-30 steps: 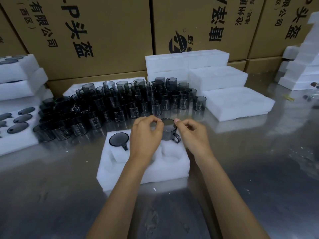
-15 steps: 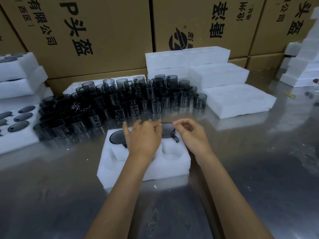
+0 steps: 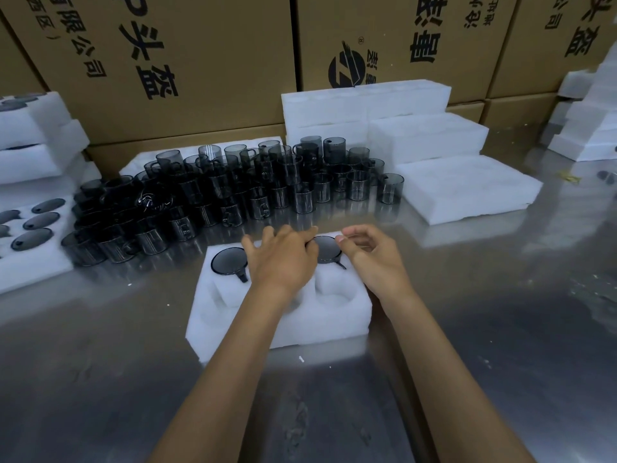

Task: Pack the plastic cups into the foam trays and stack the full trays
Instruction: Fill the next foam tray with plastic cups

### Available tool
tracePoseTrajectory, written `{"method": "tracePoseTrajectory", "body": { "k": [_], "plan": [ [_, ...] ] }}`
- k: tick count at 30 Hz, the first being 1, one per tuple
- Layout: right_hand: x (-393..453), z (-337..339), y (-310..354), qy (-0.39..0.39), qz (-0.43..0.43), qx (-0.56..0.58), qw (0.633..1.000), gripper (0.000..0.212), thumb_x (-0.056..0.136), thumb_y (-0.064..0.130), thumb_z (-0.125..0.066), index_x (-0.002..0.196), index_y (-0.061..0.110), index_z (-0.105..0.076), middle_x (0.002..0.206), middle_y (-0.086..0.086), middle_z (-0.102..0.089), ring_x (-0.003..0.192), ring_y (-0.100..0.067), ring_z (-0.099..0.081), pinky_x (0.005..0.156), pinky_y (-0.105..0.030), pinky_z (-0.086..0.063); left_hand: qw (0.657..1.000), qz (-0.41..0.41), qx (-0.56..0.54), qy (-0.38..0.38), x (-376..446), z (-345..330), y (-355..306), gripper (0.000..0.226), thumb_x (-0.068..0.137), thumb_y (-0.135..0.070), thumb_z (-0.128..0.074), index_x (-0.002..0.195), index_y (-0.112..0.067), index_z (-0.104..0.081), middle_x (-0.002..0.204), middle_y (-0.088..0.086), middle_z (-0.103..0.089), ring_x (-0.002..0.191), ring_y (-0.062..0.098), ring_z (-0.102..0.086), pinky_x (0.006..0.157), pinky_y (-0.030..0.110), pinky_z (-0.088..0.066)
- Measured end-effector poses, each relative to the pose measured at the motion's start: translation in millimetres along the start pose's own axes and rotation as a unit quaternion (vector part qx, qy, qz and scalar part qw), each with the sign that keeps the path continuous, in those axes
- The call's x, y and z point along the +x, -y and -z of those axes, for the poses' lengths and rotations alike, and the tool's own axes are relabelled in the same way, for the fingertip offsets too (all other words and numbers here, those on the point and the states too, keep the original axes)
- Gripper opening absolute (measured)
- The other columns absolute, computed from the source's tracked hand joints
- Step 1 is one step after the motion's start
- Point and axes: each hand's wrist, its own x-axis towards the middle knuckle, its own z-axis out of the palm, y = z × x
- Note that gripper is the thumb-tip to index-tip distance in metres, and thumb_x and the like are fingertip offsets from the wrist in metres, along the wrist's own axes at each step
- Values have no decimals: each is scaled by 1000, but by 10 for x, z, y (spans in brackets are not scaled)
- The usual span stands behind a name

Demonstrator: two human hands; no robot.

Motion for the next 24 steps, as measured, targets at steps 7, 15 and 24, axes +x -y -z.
{"method": "tracePoseTrajectory", "body": {
  "k": [7,15,24],
  "plan": [
    [5,-19,-23,-17,-38,14,999,20,89,26,-73,101,10,-69,86,2,-66,74,-2,-59,57,-2,-41,999,-26,27,-13,-71,-63,34,50,103,-44,-14,153,-44,-22,142,-6,-47,131,22,-33,112,57,-13],
    [-30,-2,4,-11,-52,23,998,16,92,25,-69,94,10,-73,94,-2,-73,77,-3,-62,63,-5,-45,999,-23,39,-22,-67,-32,5,50,102,-40,-20,151,-44,-28,139,-5,-51,131,21,-37,111,54,-18],
    [292,-14,97,-28,-100,-12,995,10,93,19,-58,98,19,-67,84,6,-65,69,-4,-57,63,-20,-45,992,-101,-19,67,109,63,298,42,102,-54,-18,142,-61,-30,96,-16,-44,124,19,-37,108,48,-17]
  ]
}}
